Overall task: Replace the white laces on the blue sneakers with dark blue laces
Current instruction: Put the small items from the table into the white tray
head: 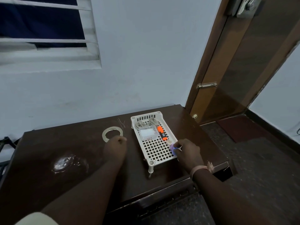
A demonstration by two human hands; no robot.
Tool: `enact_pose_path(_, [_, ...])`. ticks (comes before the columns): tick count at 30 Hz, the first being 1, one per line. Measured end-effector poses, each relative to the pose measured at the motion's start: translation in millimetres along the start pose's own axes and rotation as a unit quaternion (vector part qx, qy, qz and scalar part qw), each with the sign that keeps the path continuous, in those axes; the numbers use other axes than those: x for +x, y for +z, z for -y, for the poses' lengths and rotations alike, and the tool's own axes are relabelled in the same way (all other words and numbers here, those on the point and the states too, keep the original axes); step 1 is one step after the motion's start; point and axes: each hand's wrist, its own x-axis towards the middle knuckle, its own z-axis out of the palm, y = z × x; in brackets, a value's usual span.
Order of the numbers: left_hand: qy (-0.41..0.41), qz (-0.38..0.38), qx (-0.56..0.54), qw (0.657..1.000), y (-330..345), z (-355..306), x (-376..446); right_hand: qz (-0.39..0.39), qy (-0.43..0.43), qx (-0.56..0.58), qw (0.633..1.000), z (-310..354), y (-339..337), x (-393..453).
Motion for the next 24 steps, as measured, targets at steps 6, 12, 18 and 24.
enact_pose_path(6, [-0.002,-0.041,0.036,0.998,-23,36,29,-0.045,0.014,-0.044,0.998,-1,17,0])
enact_pose_path(12, [-0.022,-0.013,0.219,0.975,-23,51,48,-0.057,0.023,-0.038,0.997,-3,19,0])
enact_pose_path(18, [0.004,0.038,0.287,0.957,-20,64,60,-0.024,0.053,0.013,0.998,-3,12,0])
enact_pose_path(24, [0.064,0.042,0.29,0.954,-19,65,66,-0.077,0.089,0.077,0.99,1,7,0])
